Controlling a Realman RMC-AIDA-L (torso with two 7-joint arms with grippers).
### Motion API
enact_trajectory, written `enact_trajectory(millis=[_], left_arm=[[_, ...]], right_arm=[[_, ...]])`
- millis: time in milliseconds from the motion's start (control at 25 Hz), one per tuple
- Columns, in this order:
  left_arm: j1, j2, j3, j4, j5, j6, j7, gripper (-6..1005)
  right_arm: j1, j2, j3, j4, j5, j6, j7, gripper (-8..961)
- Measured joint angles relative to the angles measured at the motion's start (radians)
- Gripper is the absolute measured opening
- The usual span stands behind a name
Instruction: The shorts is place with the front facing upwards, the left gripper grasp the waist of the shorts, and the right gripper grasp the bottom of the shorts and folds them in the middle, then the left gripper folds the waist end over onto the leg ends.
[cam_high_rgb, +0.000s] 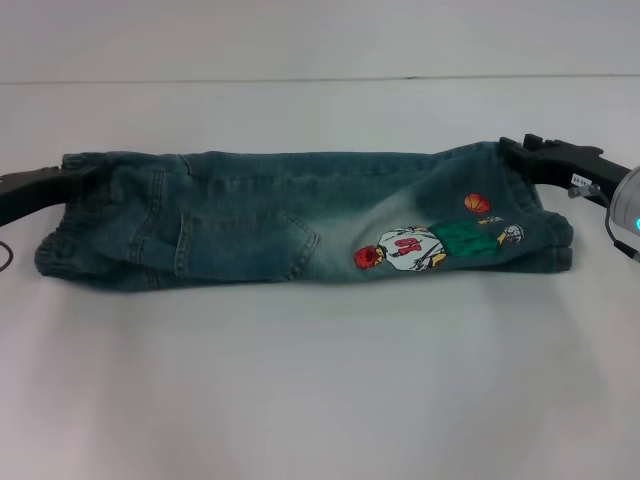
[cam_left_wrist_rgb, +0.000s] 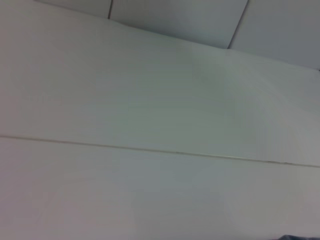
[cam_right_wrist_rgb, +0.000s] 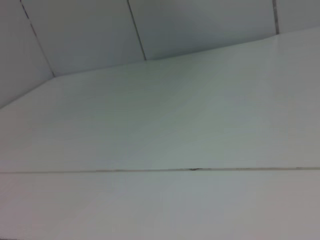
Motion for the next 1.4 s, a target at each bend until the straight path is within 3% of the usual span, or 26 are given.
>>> enact_trajectory(millis=[120, 600, 840, 1080, 1280, 1400], left_arm=[[0.0, 0.002, 0.0, -0.003, 0.0, -0.007, 0.0, 389], [0.016, 0.032, 0.001, -0.011, 0.014, -0.025, -0.038, 793], [0.044, 0.067, -0.003, -0.001, 0.014, 0.057, -0.106, 792], [0.079, 0.104, -0.007, 0.001, 0.006, 0.144, -0.153, 790], [0.099, 0.114, -0.008, 0.02, 0.005, 0.219, -0.166, 780], [0.104, 0.117, -0.007, 0.031, 0.01, 0.246, -0.179, 773]], right_arm=[[-0.003, -0.004, -0.02, -0.004, -0.003, -0.002, 0.004, 332], [-0.009, -0.006, -0.032, -0.011, 0.0, -0.009, 0.013, 748], [-0.037, -0.012, -0.022, -0.042, 0.001, -0.123, 0.057, 918], [-0.104, -0.043, -0.093, -0.224, -0.039, -0.508, 0.237, 918], [-0.142, -0.076, -0.153, -0.372, -0.064, -0.851, 0.308, 919], [-0.148, -0.08, -0.177, -0.459, -0.134, -0.975, 0.346, 919]])
